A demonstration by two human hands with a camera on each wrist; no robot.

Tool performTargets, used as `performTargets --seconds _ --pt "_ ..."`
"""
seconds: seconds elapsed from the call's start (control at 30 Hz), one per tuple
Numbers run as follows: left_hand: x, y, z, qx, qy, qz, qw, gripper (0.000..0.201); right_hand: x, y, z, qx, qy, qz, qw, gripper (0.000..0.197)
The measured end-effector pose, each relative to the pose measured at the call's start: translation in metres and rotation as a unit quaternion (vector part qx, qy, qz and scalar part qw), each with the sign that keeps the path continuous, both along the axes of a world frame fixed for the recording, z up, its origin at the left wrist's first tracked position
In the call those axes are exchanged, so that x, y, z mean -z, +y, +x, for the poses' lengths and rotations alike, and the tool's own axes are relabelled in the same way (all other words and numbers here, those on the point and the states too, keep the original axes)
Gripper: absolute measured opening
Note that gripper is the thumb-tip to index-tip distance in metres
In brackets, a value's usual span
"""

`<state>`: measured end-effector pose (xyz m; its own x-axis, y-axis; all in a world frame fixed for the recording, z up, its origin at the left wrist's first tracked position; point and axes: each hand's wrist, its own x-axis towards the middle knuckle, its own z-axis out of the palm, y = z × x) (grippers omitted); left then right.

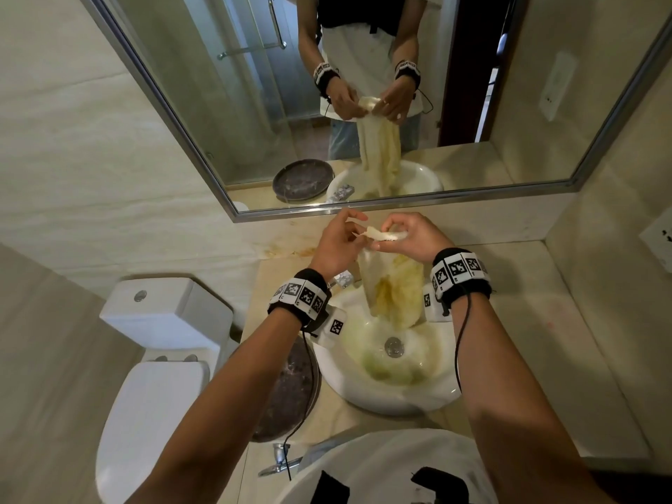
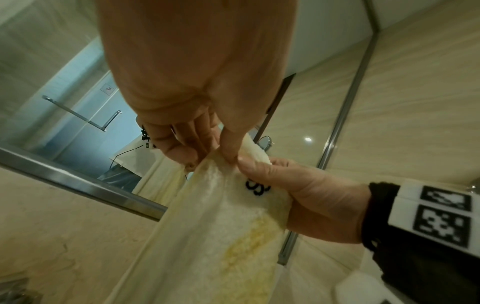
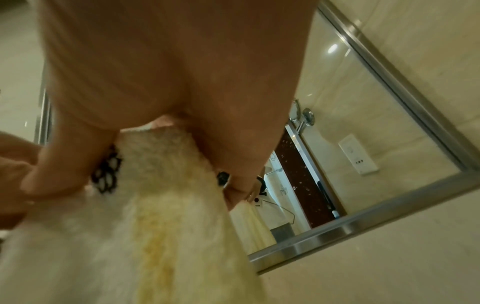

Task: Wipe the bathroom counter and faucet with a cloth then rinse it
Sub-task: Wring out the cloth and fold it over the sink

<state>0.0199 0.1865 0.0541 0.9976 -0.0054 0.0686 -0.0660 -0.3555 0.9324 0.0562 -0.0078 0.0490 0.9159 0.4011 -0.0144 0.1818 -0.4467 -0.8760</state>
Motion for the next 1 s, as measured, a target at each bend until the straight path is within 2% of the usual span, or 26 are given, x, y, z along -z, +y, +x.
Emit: performTargets --seconds 0.07,0.2,0.3,0.5,0.67,0.77,0.87,1.0 --pt "0.002 -0.002 0.001 -0.014 -0.010 0.010 1.000 0.027 -0.004 0.005 -0.004 -0.008 0.017 0.036 0.999 0.031" --pt "0.013 -0.001 0.003 -0.004 -0.012 0.030 0.999 0.008 -0.007 0.008 -0.005 0.034 0.009 0.084 0.996 0.028" --pt "0.018 0.001 0.002 0.018 -0.027 0.037 0.999 0.013 -0.009 0.009 -0.004 0.016 0.000 0.069 0.997 0.026" --pt "0.018 -0.001 0.005 0.041 -0.040 0.066 0.996 0.006 -0.010 0.009 0.000 0.023 -0.046 -0.003 0.999 0.037" --pt "0.019 0.000 0.003 0.053 -0.038 0.122 0.990 0.014 -0.022 0.007 -0.007 0.019 -0.087 0.050 0.995 0.040" --pt "0.021 0.004 0.000 0.082 -0.006 0.160 0.984 0.023 -0.031 0.010 -0.011 0.035 -0.105 0.065 0.992 0.041" --pt "0.026 0.008 -0.007 0.133 0.031 0.182 0.974 0.020 -0.040 0.014 -0.013 0.073 -0.117 0.093 0.986 0.038" --pt "0.036 0.005 -0.017 0.131 0.047 0.240 0.961 0.014 -0.046 0.019 -0.014 0.108 -0.116 0.129 0.979 0.037"
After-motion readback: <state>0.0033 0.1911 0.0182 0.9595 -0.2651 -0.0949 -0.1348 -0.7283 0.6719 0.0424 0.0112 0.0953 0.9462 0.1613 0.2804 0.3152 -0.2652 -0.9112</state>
